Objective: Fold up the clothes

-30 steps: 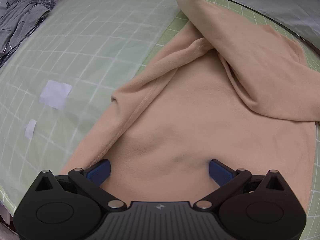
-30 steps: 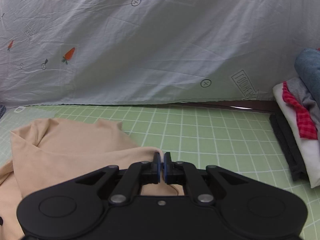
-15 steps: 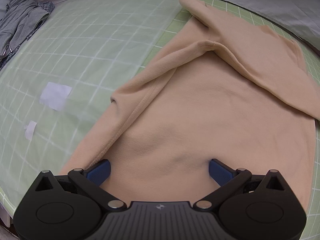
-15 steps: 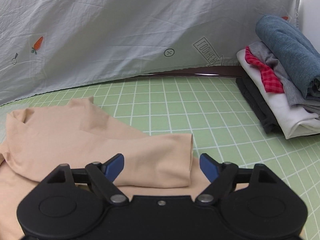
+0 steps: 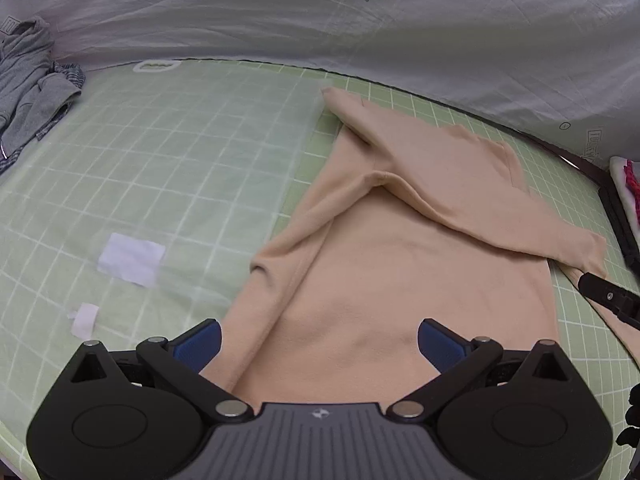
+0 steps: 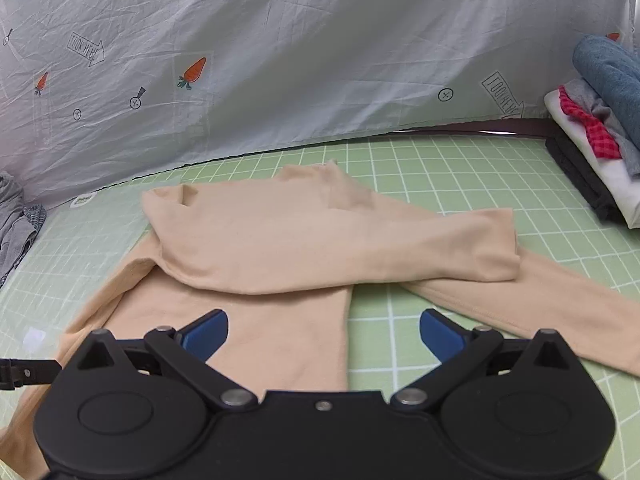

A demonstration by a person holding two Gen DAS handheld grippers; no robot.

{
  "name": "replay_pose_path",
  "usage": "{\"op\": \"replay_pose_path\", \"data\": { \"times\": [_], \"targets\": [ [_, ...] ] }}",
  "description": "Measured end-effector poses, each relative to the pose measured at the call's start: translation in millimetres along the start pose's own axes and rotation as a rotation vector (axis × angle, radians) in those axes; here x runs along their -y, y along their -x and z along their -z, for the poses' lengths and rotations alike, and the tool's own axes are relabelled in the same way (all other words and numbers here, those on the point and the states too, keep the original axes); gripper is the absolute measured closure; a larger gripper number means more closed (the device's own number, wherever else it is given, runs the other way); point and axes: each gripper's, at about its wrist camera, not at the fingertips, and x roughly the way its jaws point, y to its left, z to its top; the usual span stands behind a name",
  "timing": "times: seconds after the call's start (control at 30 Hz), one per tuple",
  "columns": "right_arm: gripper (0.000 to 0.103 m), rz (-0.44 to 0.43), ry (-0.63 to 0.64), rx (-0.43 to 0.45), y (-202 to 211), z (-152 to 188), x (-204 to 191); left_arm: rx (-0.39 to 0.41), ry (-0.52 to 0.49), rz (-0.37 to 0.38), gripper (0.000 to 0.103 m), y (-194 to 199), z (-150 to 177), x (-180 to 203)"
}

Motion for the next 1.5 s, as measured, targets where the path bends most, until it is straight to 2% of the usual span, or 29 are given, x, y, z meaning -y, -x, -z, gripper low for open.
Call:
{"op": "replay_pose_path", "data": {
  "times": [0.2,0.43,0.63,0.8,0.87,1.0,1.03,1.07,1.1,1.17,1.23,1.33,1.5],
  "targets": [
    [0.000,0.010,-0.045,-0.015,1.1,22.5,-59.3,0.053,0.030,-0.005,0.000,20.2,-4.7,-66.3],
    [0.000,-0.046,-0.033,-0.091,-2.2,52.4,-133.8,0.023,0.040,0.015,0.000,23.8,-0.8,-136.9],
    [0.000,-0.110,-0.023,-0.119,-0.7,77.3,-199.8,0.027,-0.046,0.050,0.000,30.0,-0.5,-178.4],
    [0.002,-0.147,0.044,-0.135,-4.5,89.2,-251.7,-0.002,-0.112,0.058,0.000,30.0,3.3,-201.5],
    [0.013,-0.157,0.043,-0.147,-6.8,90.4,-262.2,-0.004,-0.125,0.057,0.000,30.9,4.1,-207.8],
    [0.025,-0.136,0.017,-0.184,-16.2,91.5,-271.1,0.005,-0.162,0.059,0.000,34.0,5.5,-216.2],
    [0.033,-0.138,0.007,-0.194,-18.7,92.3,-271.0,0.008,-0.167,0.058,0.000,34.5,5.6,-217.6],
    [0.046,-0.140,-0.003,-0.204,-21.2,93.0,-271.0,0.011,-0.169,0.055,0.000,35.0,5.5,-219.0],
    [0.053,-0.141,-0.013,-0.213,-23.3,93.6,-270.7,0.014,-0.166,0.053,0.000,35.3,4.8,-221.1],
    [0.080,-0.133,-0.027,-0.218,-24.5,93.8,-269.3,0.017,-0.151,0.052,0.000,34.8,3.1,-223.7],
    [0.092,-0.148,-0.048,-0.199,-21.3,92.5,-264.1,0.018,-0.135,0.053,0.000,33.5,1.2,-225.3],
    [0.099,-0.176,-0.081,-0.161,-14.8,90.1,-255.3,0.017,-0.124,0.064,0.000,29.5,-2.3,-219.8],
    [0.099,-0.208,-0.117,-0.122,-4.1,85.5,-235.6,0.018,-0.152,0.093,0.000,23.0,-6.6,-196.9]
  ]
}}
